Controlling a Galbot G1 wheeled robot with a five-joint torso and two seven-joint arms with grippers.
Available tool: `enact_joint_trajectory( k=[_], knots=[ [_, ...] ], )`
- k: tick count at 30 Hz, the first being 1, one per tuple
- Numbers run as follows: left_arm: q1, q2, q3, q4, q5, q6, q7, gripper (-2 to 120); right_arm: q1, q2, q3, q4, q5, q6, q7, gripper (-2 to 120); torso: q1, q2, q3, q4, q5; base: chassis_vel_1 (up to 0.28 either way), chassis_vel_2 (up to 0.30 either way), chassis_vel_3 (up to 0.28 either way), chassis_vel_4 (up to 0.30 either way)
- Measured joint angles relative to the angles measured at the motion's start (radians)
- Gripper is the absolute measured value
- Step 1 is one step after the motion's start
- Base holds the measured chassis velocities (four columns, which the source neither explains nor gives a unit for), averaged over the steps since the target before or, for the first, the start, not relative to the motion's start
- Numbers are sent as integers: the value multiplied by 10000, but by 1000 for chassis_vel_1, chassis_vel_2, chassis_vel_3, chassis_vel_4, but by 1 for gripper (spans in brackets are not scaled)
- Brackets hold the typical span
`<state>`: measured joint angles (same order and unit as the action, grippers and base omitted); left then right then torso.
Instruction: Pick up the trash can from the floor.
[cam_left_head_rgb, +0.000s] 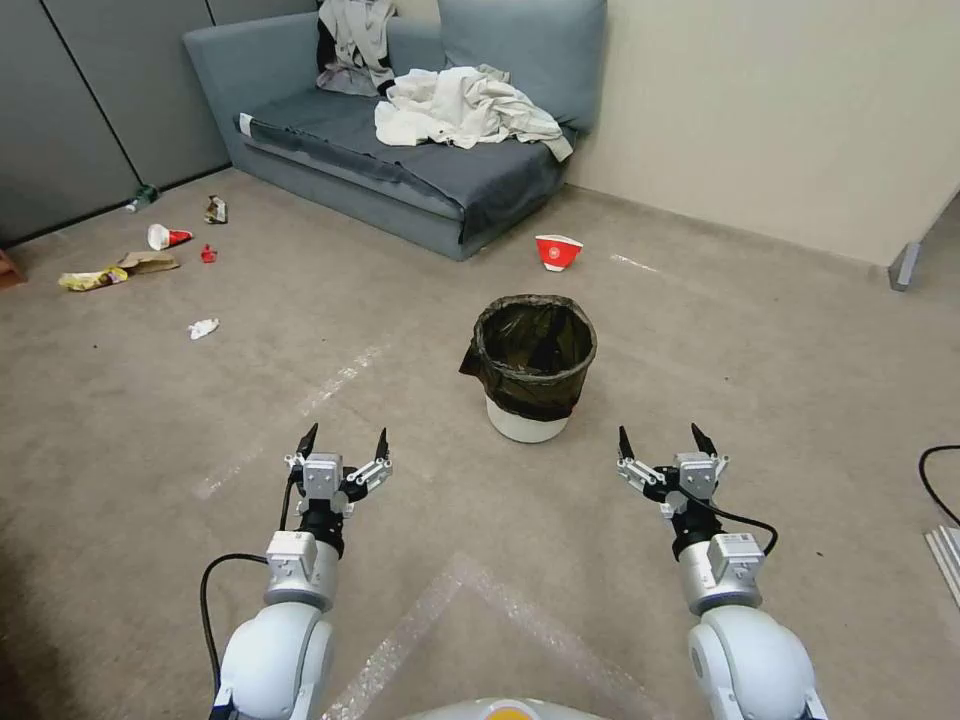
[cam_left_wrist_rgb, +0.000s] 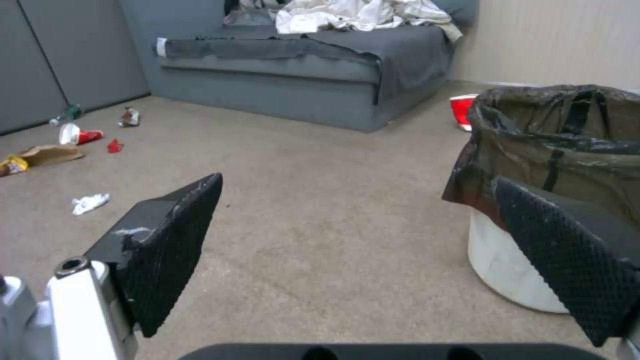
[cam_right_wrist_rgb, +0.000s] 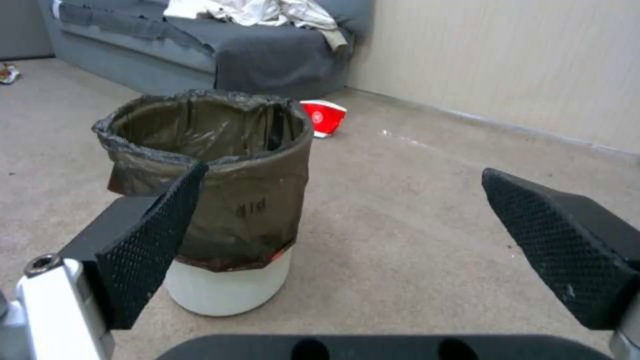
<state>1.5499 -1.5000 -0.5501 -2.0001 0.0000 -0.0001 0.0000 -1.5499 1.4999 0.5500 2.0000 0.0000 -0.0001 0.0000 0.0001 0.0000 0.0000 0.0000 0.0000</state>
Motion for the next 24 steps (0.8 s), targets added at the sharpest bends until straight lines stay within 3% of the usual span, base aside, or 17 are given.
enact_joint_trajectory(
  k=[24],
  knots=[
    [0,0,0,0,0,1,0,100,0,0,0,0,0,0,1,100,0,0,0,0,0,0,0,0,0]
  ],
)
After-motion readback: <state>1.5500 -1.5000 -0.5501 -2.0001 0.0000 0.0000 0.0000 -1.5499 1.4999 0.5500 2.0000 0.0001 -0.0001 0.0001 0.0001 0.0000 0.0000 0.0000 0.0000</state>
